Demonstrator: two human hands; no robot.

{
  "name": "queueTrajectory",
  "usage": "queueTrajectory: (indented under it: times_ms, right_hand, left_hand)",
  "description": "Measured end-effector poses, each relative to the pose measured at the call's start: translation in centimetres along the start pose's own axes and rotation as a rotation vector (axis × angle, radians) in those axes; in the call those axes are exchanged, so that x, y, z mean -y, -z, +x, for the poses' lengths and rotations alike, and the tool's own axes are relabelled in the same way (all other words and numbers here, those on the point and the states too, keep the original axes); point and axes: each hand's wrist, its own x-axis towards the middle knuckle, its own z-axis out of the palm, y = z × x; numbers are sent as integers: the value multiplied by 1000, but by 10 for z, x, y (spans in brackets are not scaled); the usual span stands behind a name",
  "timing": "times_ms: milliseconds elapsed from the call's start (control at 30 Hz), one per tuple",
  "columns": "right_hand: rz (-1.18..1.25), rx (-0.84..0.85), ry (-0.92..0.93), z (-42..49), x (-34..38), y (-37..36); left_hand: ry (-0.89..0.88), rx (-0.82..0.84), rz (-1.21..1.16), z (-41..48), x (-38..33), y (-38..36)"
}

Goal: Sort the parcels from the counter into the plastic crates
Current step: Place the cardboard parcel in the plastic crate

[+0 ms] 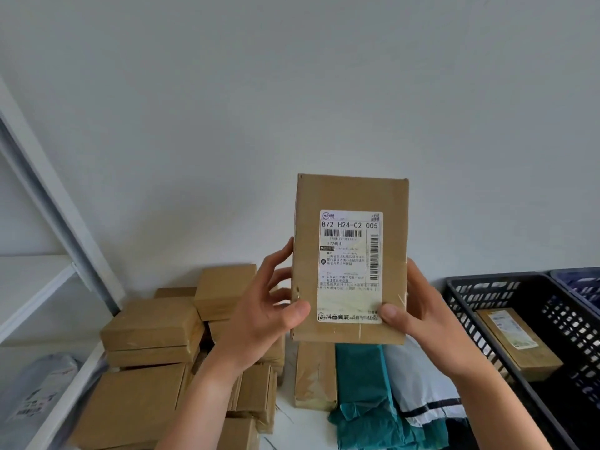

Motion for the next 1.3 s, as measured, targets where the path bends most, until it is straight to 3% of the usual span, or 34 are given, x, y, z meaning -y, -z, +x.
queueTrajectory:
  times_ms: [233,667,1033,1200,1300]
  right_hand:
    - [-80,11,118,6,28,1]
    - [-107,46,174,11,30,-6]
    - [-61,38,-122,33,-35,-26]
    - [-26,37,-250,32,-59,-35]
    - [71,-54,-280,32,-68,-43]
  left_hand:
    - [-122,-33,-58,3,-16,7]
    - [-197,-60,-63,-5,-18,17]
    - [61,-60,-2,-3,39,26]
    - [200,-85,-66,-16,70,28]
    - [283,-109,-156,-16,73,24]
